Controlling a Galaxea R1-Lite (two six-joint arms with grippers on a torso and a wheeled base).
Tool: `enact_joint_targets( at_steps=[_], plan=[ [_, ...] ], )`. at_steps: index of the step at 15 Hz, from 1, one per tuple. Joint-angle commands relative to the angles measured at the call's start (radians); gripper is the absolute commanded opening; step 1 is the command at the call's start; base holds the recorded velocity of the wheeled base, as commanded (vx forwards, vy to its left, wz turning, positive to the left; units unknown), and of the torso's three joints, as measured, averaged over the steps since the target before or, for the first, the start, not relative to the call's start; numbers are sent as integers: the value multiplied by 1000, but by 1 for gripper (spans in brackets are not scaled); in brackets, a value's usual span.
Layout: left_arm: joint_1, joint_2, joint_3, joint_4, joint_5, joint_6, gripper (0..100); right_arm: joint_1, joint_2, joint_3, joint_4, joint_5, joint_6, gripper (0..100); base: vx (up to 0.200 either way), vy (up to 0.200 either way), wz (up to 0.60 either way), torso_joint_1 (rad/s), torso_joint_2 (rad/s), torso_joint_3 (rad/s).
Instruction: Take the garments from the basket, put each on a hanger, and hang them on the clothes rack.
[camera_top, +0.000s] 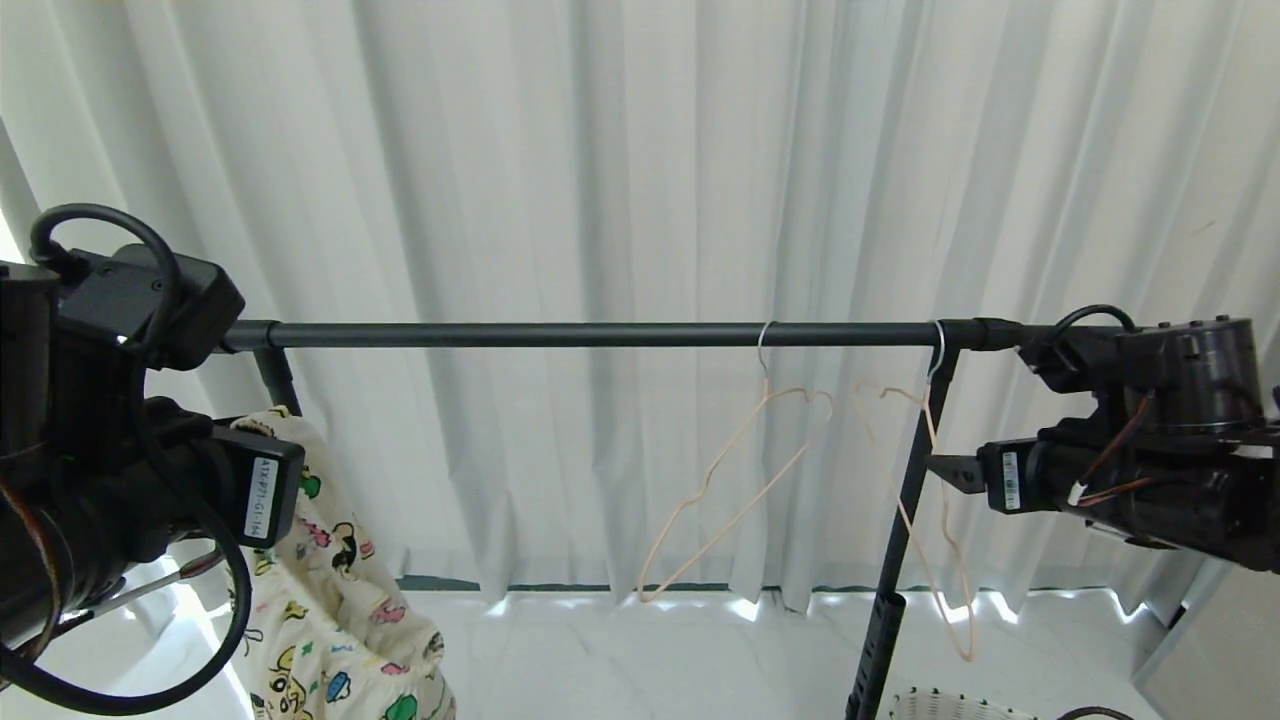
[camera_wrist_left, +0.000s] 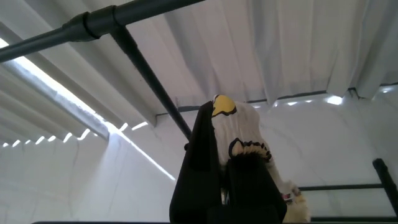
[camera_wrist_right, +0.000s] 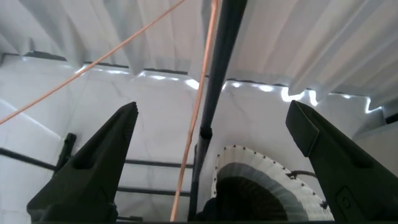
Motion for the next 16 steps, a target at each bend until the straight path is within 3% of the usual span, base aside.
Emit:
enact_joint_targets(
  at_steps=[1,8,15,16],
  plan=[
    [1,-12,1,-1,0,0,0,-22,111,-1,-24,2,2,100,0,0,0,0,0,0],
    [-1,-45,4,-1,2,52,0,-40,345,-24,-168,0,48,100,0,0,0,0,0,0],
    [-3,-72,15,-1,2,98,0,-39,416,-78,-170,0,48,100,0,0,0,0,0,0],
    [-3,-72,22,-1,0,98,0,-39,414,-78,-170,0,48,0,0,0,0,0,0,0]
  ],
)
